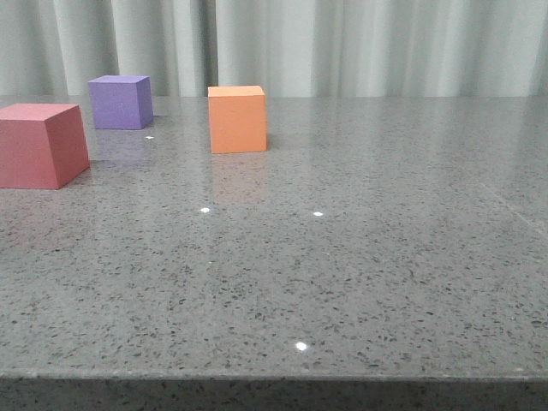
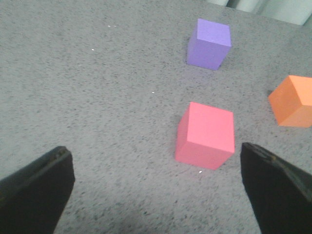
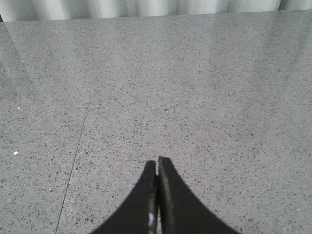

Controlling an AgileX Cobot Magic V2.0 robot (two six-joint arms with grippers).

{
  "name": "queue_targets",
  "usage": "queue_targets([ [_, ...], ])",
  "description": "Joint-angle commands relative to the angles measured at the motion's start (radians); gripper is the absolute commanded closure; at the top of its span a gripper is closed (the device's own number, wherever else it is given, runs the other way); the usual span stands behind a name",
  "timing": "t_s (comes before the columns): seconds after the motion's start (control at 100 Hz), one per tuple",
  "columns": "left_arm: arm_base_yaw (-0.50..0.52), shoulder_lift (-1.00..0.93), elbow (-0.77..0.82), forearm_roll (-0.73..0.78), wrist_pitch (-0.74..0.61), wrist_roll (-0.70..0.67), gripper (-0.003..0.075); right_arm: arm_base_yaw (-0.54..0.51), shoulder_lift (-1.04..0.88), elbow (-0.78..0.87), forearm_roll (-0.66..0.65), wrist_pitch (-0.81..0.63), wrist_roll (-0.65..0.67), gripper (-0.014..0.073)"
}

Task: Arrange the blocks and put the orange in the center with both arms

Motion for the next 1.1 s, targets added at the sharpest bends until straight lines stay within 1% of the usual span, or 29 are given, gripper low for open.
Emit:
queue_targets([
  [0.0,-0.029,0.054,-0.054,-0.049,-0.095,0.002,0.0079,-0.005,0.003,-0.027,-0.003,-0.082,-0.008,0.066],
  [0.07,-0.072,0.107,-0.091,-0.054,-0.097,0.002,0.0079,-0.005,0.003,-0.027,-0.003,-0.082,-0.008,0.066],
  [0.23,-0.217,0.261,-0.198,-0.054,-0.135,0.002,0.008,-0.005,0.003,-0.027,-0.003,-0.082,-0.008,0.066],
  [0.33,-0.301,0.369,-0.286,-0.047,-0.163,0.002,0.008,-0.005,0.003,-0.027,-0.003,-0.082,-0.008,0.066],
  [0.43,-0.359,0.5,-0.386,-0.047,-0.158,0.002,0.008,-0.005,0.003,-0.027,-0.003,-0.082,-0.008,0.066],
  [0.74,-0.484,0.84,-0.71,-0.025,-0.133,-0.083,0.008,-0.005,0.003,-0.027,-0.003,-0.082,-0.008,0.066],
  [0.79,-0.503,0.883,-0.755,0.013,-0.118,-0.119,0.008,-0.005,0.003,-0.027,-0.003,-0.082,-0.008,0.066],
  [0.94,-0.552,0.996,-0.886,0.19,-0.029,-0.267,0.008,-0.005,0.003,-0.027,-0.003,-0.082,-0.008,0.066],
  [1.09,-0.571,1.072,-0.961,0.225,-0.01,-0.301,0.008,-0.005,0.003,-0.027,-0.003,-0.082,-0.008,0.066],
])
